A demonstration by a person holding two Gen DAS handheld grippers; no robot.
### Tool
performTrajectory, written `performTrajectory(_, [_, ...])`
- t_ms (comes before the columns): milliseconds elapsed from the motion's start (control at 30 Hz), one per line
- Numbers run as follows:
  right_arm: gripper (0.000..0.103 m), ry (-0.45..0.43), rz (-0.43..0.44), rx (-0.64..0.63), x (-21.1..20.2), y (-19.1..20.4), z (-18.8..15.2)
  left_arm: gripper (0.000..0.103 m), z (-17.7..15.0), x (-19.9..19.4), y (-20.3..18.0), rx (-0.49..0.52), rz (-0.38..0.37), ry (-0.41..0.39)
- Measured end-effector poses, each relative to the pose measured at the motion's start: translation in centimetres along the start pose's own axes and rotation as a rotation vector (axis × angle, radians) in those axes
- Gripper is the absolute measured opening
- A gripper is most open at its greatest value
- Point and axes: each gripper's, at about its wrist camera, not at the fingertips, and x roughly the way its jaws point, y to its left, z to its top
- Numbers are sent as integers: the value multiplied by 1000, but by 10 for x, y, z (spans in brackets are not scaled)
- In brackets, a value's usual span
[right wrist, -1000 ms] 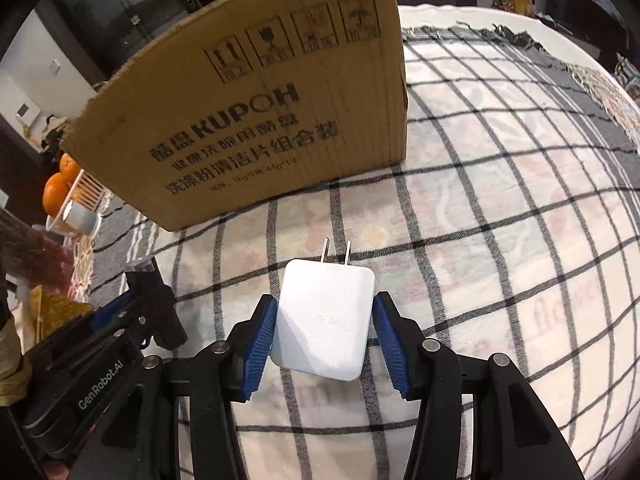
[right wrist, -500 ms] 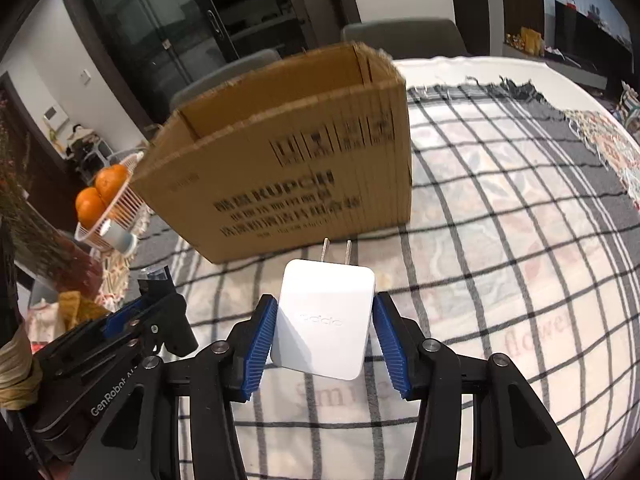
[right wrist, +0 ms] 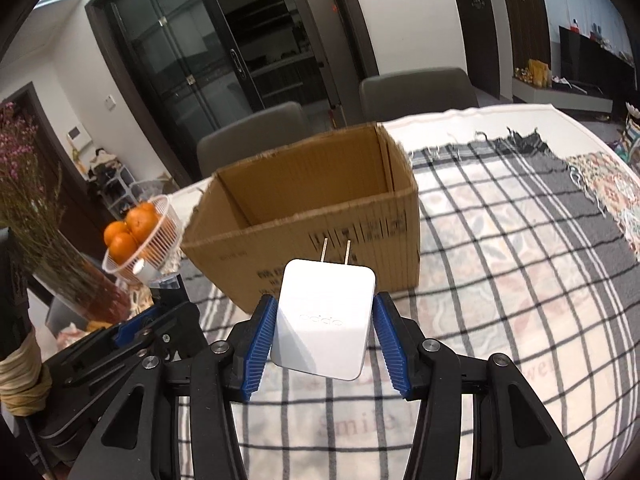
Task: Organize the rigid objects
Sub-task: 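Lift and carry the black holder with the left tool while the right tool carries the charger to the box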
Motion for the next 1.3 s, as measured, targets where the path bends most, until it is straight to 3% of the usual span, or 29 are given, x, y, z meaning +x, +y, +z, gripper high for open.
performTrajectory(700, [51,-122,57,-46,-19,9,57,28,61,-19,-15,32,1,-112])
performTrajectory(1233, [50,-90,47,-97,19,11,91,29,85,25,-8,33,31,-58])
performTrajectory(1300, [46,-83,43,-102,25,11,93,29,87,33,-6,31,36,-46])
